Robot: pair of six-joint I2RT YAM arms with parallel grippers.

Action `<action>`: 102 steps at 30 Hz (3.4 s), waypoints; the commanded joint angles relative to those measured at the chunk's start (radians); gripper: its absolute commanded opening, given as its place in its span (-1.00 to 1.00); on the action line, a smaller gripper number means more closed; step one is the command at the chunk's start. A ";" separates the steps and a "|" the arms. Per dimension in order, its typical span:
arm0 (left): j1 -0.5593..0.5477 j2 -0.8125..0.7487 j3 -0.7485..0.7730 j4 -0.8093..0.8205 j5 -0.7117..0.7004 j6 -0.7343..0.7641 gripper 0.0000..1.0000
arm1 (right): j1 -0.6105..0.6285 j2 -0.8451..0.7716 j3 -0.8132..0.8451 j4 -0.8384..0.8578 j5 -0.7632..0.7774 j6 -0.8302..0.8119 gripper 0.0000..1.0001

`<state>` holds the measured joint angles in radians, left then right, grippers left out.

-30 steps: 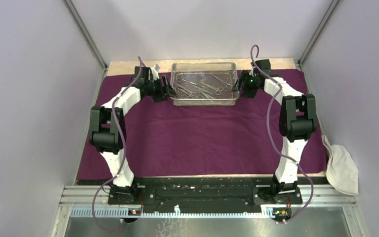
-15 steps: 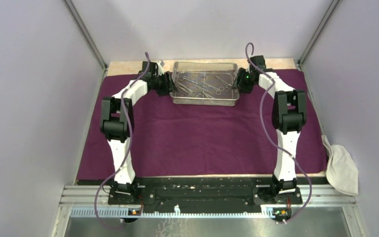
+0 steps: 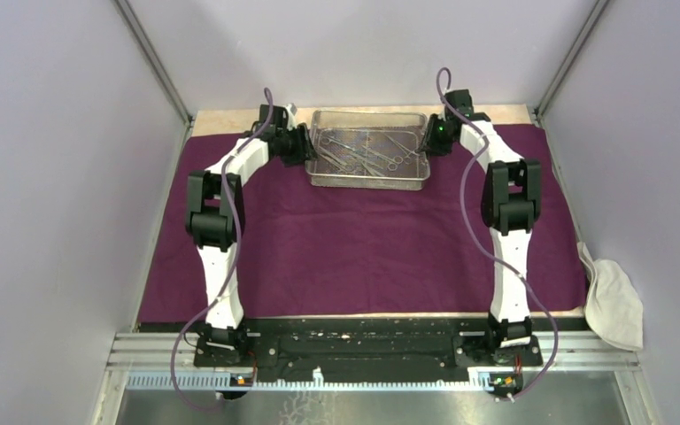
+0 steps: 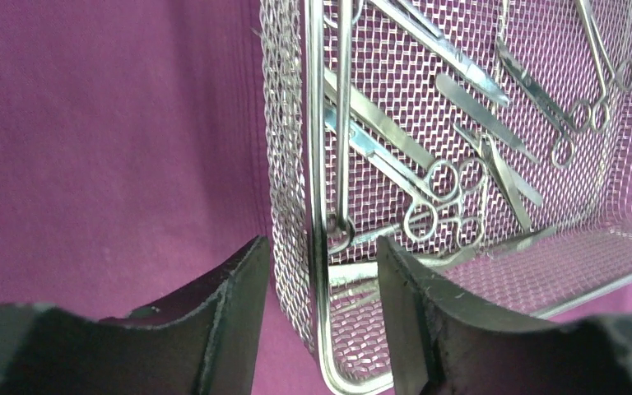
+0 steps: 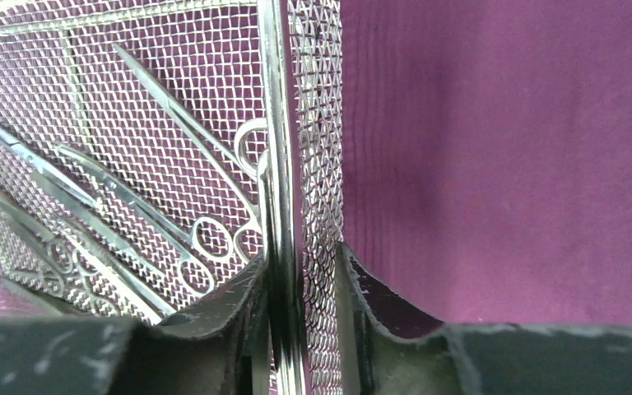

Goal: Open and lay out the surgical kit
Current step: Pick up the container from the surgical kit, then place the container in the surgical kit.

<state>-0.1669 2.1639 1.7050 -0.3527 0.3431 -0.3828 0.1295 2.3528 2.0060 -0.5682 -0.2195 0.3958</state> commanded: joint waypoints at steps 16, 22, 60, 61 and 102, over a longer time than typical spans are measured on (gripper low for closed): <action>-0.005 0.032 0.173 -0.061 -0.034 0.033 -1.00 | 0.079 -0.050 0.068 0.014 0.148 -0.052 -1.00; -0.005 -0.032 0.184 -0.091 -0.057 0.048 -1.00 | 0.122 -0.137 0.010 0.078 0.216 -0.067 -1.00; 0.411 -0.546 -0.388 0.167 -0.237 0.198 -1.00 | 0.642 0.134 0.428 0.246 0.439 0.005 -1.00; 0.418 -0.548 -0.396 0.189 -0.236 0.201 -1.00 | 0.652 0.146 0.437 0.254 0.440 0.000 -1.00; 0.573 -0.292 -0.300 0.323 -0.515 0.199 -0.60 | 0.823 0.322 0.541 0.473 0.463 0.113 -1.00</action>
<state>0.3904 1.8832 1.3567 -0.2657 0.0032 -0.0456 0.8368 2.7056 2.4580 -0.2352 0.4797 0.4923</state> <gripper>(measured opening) 0.342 0.155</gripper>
